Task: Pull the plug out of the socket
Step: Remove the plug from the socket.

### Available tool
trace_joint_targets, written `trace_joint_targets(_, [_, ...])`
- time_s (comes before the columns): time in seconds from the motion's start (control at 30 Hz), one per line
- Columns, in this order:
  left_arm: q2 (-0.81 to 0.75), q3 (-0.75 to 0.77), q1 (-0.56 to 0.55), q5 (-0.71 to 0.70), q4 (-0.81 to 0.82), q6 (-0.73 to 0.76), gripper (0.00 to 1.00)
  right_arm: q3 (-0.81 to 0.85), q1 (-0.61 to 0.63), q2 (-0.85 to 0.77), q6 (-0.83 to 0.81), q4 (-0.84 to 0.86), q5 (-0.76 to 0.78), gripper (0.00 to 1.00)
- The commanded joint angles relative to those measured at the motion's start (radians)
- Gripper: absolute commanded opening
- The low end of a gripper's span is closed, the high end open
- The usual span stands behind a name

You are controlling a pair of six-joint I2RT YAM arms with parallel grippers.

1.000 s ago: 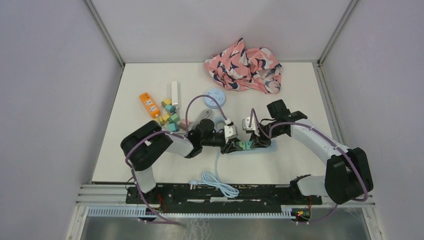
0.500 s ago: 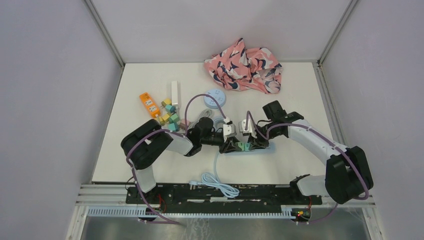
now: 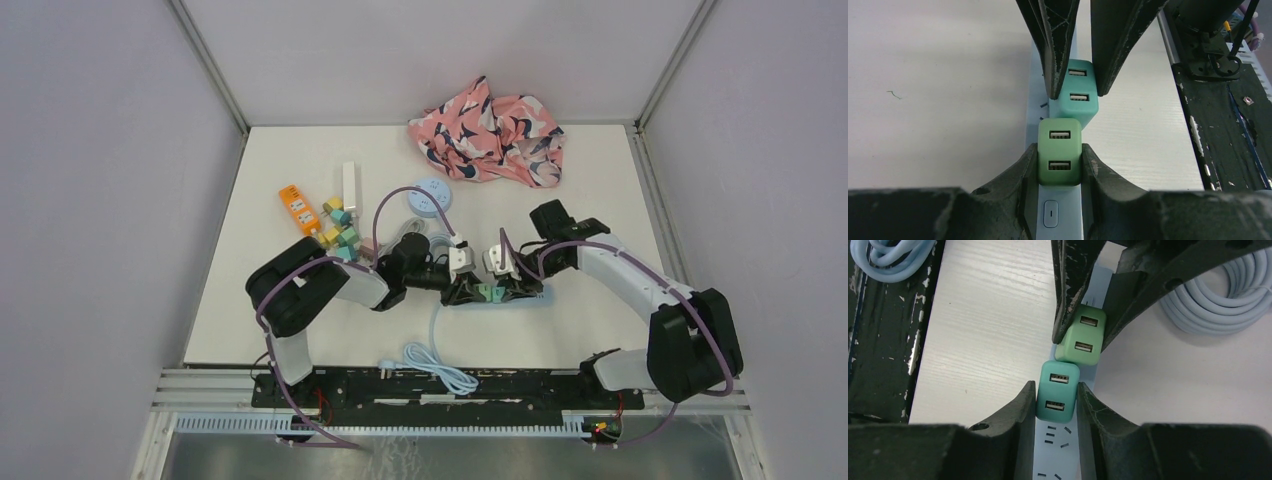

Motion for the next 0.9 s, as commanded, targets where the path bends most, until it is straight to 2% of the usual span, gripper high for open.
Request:
trace_joint_targets(0.0, [0.073,-0.014,0.016,-0.120,-0.169,0.028,0.03,0.034,0.116,-0.024,0.065,-0.023,-0.280,0.00])
trace_joint_targets(0.13, [0.075,-0.016,0.017,-0.120,-0.166,0.022,0.03,-0.006,0.065,-0.049,0.477,0.339,-0.277,0.00])
trace_joint_targets(0.23, [0.078,-0.020,0.016,-0.122,-0.167,0.023,0.03,-0.007,-0.015,-0.051,0.532,0.380,-0.263,0.00])
trace_joint_targets(0.33, [0.077,-0.024,0.017,-0.126,-0.174,0.030,0.03,0.014,-0.103,-0.064,0.440,0.254,-0.268,0.00])
trace_joint_targets(0.37, [0.075,-0.026,0.018,-0.127,-0.177,0.033,0.03,0.026,-0.116,-0.069,0.326,0.172,-0.267,0.00])
trace_joint_targets(0.5, [0.066,-0.027,0.018,-0.134,-0.182,0.036,0.03,0.056,-0.128,-0.060,0.039,-0.091,-0.327,0.00])
trace_joint_targets(0.6, [0.044,-0.029,0.019,-0.144,-0.166,0.010,0.06,0.125,-0.128,-0.011,-0.076,-0.248,-0.343,0.00])
trace_joint_targets(0.67, [0.022,-0.035,0.020,-0.168,-0.131,-0.059,0.21,0.170,-0.128,0.019,-0.077,-0.309,-0.328,0.00])
trace_joint_targets(0.73, [-0.003,-0.056,0.020,-0.172,-0.059,-0.121,0.46,0.196,-0.138,0.036,-0.062,-0.335,-0.331,0.00])
trace_joint_targets(0.8, [-0.038,-0.095,0.020,-0.180,0.045,-0.177,0.65,0.204,-0.147,0.040,-0.039,-0.340,-0.349,0.00])
trace_joint_targets(0.87, [-0.090,-0.138,0.020,-0.206,0.143,-0.219,0.77,0.208,-0.156,0.033,0.028,-0.318,-0.367,0.00])
